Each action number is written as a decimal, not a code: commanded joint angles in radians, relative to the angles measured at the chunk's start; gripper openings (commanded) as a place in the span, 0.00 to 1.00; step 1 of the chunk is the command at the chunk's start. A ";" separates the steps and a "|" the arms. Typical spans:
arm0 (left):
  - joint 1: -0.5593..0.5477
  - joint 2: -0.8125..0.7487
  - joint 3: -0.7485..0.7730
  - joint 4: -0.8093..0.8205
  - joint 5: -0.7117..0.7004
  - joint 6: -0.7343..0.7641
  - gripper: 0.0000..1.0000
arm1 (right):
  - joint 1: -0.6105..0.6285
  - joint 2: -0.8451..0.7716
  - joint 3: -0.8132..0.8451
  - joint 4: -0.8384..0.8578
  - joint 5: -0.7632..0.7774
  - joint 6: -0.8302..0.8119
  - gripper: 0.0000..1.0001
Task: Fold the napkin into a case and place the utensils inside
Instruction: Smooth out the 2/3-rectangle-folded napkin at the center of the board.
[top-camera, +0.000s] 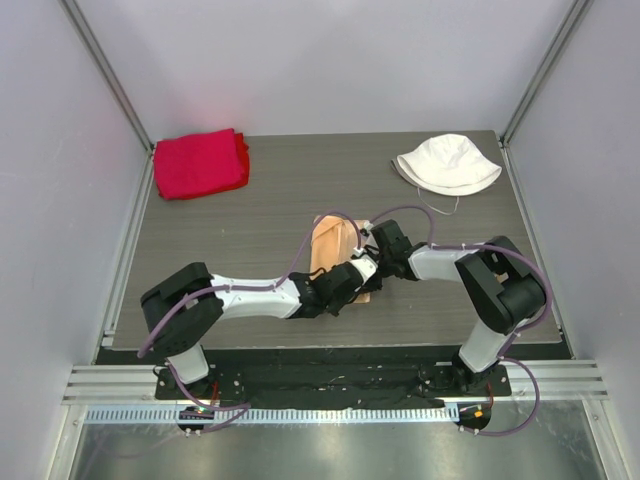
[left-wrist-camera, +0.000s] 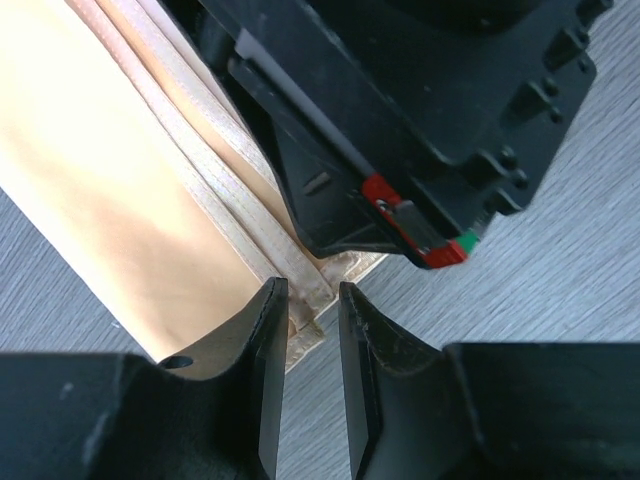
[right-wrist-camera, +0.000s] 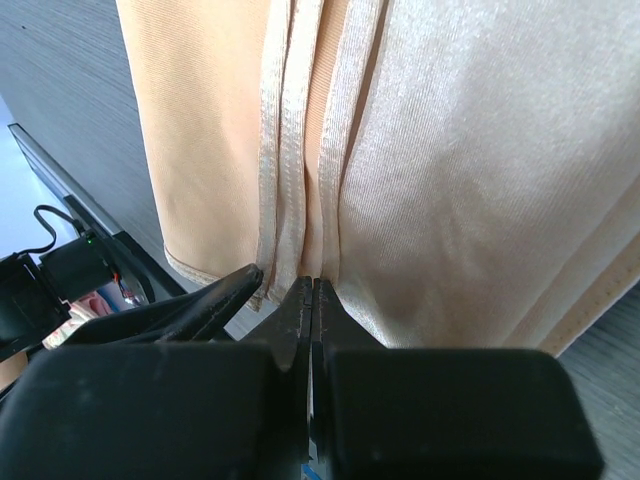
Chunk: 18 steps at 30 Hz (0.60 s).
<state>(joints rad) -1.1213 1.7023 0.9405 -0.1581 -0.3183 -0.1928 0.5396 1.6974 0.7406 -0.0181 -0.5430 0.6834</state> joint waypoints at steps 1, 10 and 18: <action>-0.009 -0.024 0.035 -0.030 -0.028 0.018 0.31 | -0.003 0.013 -0.010 0.043 0.000 -0.002 0.01; -0.009 -0.046 0.023 -0.066 -0.050 0.009 0.31 | -0.003 0.013 -0.020 0.044 0.000 -0.005 0.01; -0.017 -0.082 0.030 -0.061 -0.091 0.013 0.33 | -0.003 0.015 -0.017 0.044 -0.008 -0.005 0.01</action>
<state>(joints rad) -1.1278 1.6932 0.9463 -0.2237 -0.3614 -0.1925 0.5388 1.7027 0.7341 0.0074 -0.5533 0.6846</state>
